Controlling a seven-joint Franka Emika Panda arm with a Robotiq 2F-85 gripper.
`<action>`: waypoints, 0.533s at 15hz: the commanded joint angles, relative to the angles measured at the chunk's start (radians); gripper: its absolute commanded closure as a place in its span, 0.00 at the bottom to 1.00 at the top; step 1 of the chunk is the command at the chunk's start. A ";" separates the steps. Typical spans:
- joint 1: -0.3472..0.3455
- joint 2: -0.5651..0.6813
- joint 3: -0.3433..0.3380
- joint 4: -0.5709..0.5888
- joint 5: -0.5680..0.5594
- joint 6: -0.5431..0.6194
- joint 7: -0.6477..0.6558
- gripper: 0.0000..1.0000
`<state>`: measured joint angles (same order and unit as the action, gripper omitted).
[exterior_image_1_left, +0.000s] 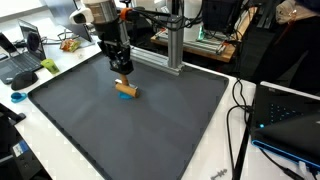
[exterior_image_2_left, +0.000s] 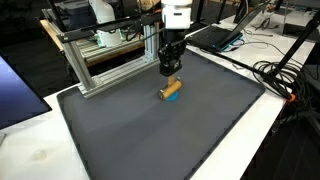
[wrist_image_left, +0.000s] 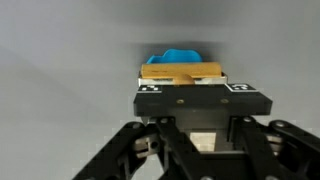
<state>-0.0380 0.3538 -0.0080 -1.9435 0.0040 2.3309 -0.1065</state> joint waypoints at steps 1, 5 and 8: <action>-0.004 0.053 -0.003 0.015 -0.001 -0.052 0.007 0.78; -0.006 0.062 -0.003 0.030 0.000 -0.079 0.005 0.78; -0.007 0.068 -0.004 0.038 0.000 -0.095 0.004 0.78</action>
<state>-0.0395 0.3675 -0.0082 -1.9147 0.0041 2.2862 -0.1065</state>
